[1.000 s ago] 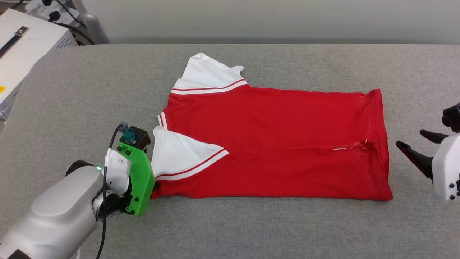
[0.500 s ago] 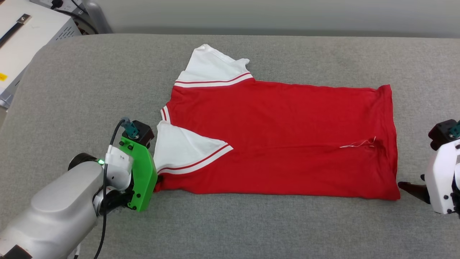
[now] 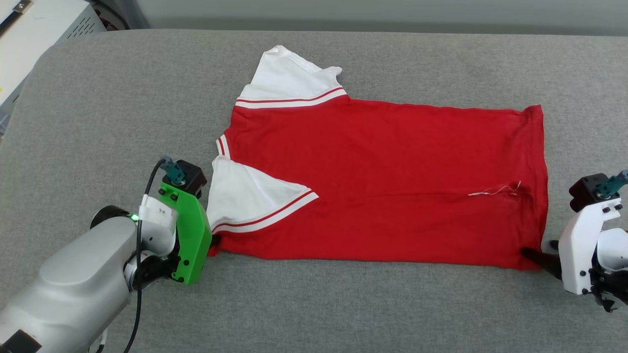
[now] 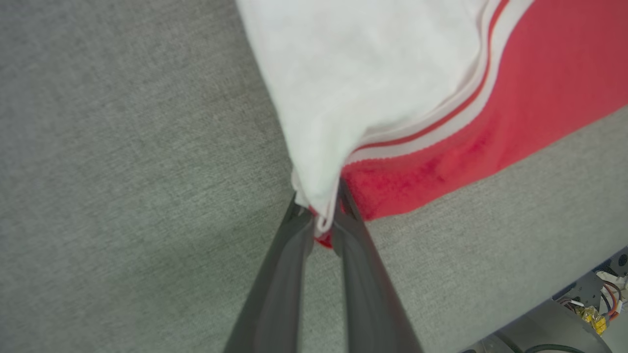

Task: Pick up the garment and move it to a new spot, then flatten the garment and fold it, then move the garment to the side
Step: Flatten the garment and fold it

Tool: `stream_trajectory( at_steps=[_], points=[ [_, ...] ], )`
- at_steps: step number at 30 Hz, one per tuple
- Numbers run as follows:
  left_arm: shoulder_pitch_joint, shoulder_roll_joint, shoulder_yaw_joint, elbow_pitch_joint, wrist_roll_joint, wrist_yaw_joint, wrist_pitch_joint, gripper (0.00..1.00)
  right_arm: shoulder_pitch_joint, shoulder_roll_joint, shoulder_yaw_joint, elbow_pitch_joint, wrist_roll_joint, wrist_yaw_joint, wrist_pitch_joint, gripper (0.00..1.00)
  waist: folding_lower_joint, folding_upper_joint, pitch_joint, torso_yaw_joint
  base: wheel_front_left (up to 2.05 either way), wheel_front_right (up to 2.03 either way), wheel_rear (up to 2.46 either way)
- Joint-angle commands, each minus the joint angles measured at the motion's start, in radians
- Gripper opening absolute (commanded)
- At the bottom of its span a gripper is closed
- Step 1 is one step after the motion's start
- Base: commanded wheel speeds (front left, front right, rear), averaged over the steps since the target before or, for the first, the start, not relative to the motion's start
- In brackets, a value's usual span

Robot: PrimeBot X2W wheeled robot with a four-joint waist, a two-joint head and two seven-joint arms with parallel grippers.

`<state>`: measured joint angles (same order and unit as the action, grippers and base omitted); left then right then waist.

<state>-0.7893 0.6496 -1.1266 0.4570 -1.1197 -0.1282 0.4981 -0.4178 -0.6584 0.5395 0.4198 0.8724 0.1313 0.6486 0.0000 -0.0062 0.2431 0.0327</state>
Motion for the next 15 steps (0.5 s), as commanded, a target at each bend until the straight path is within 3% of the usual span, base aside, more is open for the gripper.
stream_trajectory(
  at_steps=[1, 15],
  points=[
    [-0.008, 0.003, -0.005, 0.010, -0.019, -0.002, -0.009, 0.00, 0.011, 0.039, 0.035, 0.022, -0.002, -0.001, -0.016, 0.00, 0.0000, 0.0062, -0.007, -0.006, 0.00, 0.00, 0.00],
    [0.080, 0.065, -0.037, -0.055, -0.098, -0.002, -0.045, 0.00, 0.107, -0.119, 0.017, -0.148, 0.065, -0.001, -0.117, 0.00, 0.0000, 0.0062, -0.126, -0.020, 0.00, 0.00, 0.00]
  ],
)
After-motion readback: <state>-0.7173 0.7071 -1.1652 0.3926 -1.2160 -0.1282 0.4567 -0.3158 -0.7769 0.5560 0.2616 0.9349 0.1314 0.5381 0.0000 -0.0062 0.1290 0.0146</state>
